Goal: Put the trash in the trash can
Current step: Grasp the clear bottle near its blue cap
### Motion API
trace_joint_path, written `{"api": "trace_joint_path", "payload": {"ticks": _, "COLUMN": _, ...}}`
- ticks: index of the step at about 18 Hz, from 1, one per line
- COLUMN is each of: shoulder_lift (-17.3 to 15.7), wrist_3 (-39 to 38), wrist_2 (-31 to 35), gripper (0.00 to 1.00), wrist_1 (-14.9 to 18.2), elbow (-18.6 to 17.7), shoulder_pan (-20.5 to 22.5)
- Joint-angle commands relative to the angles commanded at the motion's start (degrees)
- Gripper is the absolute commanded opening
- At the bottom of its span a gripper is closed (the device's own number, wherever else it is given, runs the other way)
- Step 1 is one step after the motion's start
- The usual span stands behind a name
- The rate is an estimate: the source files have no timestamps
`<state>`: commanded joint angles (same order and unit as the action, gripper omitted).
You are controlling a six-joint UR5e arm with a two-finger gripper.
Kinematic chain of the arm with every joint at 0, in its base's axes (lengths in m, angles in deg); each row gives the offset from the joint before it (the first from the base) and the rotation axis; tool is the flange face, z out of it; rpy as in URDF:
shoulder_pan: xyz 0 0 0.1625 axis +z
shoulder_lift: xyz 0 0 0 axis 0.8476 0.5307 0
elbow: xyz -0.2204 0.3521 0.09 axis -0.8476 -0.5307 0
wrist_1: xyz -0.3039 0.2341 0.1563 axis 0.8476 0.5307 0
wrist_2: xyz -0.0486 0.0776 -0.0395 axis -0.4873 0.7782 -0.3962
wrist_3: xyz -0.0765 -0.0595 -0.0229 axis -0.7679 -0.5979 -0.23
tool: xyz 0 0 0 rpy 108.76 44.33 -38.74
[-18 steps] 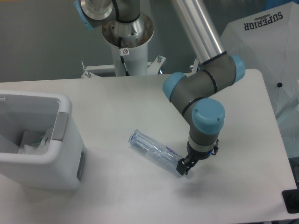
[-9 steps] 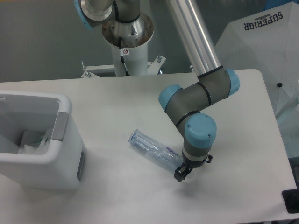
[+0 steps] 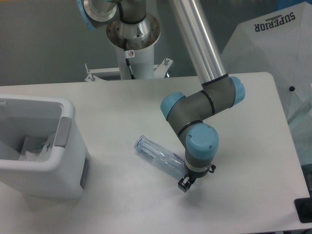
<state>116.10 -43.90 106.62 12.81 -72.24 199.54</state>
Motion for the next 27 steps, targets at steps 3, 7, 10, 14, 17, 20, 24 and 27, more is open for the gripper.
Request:
{"api": "trace_joint_path", "payload": {"ticks": 3, "shoulder_lift": 0.0, "wrist_3": -1.1, "wrist_2": 0.0, "gripper": 0.66, "wrist_1": -0.1, "elbow": 0.0, "shoulder_pan": -0.1}}
{"api": "trace_joint_path", "payload": {"ticks": 7, "shoulder_lift": 0.0, "wrist_3": -1.3, "wrist_2": 0.0, "gripper": 0.60, "wrist_1": -0.1, "elbow": 0.0, "shoulder_pan": -0.1}}
{"api": "trace_joint_path", "payload": {"ticks": 10, "shoulder_lift": 0.1, "wrist_3": -1.3, "wrist_2": 0.0, "gripper": 0.54, "wrist_1": -0.1, "elbow": 0.0, "shoulder_pan": -0.1}}
{"api": "trace_joint_path", "payload": {"ticks": 14, "shoulder_lift": 0.1, "wrist_3": -1.2, "wrist_2": 1.0, "gripper": 0.44, "wrist_1": -0.2, "elbow": -0.1, "shoulder_pan": -0.1}}
{"api": "trace_joint_path", "payload": {"ticks": 17, "shoulder_lift": 0.3, "wrist_3": -1.1, "wrist_2": 1.9, "gripper": 0.39, "wrist_1": -0.3, "elbow": 0.0, "shoulder_pan": -0.2}}
{"api": "trace_joint_path", "payload": {"ticks": 20, "shoulder_lift": 0.3, "wrist_3": -1.0, "wrist_2": 1.9, "gripper": 0.31, "wrist_1": -0.3, "elbow": 0.3, "shoulder_pan": -0.2}}
{"api": "trace_joint_path", "payload": {"ticks": 24, "shoulder_lift": 0.2, "wrist_3": -0.4, "wrist_2": 4.0, "gripper": 0.14, "wrist_1": -0.2, "elbow": 2.1, "shoulder_pan": -0.6}}
{"api": "trace_joint_path", "payload": {"ticks": 27, "shoulder_lift": 0.2, "wrist_3": 0.3, "wrist_2": 6.9, "gripper": 0.13, "wrist_1": -0.3, "elbow": 2.7, "shoulder_pan": -1.6}}
